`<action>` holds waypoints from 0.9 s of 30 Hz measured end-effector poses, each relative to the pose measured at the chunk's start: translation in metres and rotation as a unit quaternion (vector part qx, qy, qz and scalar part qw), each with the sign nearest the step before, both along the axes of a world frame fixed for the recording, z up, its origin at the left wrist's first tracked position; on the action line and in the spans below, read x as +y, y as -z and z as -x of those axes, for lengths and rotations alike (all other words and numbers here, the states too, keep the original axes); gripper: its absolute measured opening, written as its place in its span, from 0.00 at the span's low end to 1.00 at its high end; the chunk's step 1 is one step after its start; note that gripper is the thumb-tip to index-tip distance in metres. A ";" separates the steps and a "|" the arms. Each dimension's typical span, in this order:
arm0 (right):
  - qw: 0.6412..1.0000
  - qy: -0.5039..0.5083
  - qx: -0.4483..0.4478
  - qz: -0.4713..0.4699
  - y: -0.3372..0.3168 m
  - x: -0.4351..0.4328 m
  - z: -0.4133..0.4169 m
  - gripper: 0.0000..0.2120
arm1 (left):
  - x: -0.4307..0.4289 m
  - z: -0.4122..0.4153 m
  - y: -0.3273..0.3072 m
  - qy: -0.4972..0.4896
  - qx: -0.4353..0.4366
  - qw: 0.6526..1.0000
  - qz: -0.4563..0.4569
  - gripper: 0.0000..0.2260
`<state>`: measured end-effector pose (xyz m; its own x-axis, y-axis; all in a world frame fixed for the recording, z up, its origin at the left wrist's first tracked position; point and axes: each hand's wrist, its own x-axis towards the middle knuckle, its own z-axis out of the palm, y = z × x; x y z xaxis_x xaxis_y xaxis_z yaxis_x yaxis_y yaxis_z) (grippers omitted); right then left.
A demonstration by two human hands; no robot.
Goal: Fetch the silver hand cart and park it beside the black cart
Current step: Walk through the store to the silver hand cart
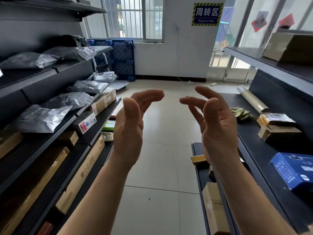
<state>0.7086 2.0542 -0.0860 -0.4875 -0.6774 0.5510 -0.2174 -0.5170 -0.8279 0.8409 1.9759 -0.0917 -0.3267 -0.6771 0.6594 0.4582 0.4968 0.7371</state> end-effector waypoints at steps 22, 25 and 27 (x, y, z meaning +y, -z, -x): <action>0.999 0.040 0.008 -0.009 0.006 -0.163 0.051 0.31 | -0.169 0.060 -0.001 0.044 -0.008 0.999 -0.006 0.33; 0.999 0.033 0.005 -0.006 0.009 -0.183 0.064 0.31 | -0.186 0.072 0.002 0.041 -0.004 0.999 -0.011 0.33; 1.000 0.023 0.005 -0.006 0.011 -0.197 0.075 0.31 | -0.199 0.082 0.004 0.029 -0.004 0.999 -0.014 0.34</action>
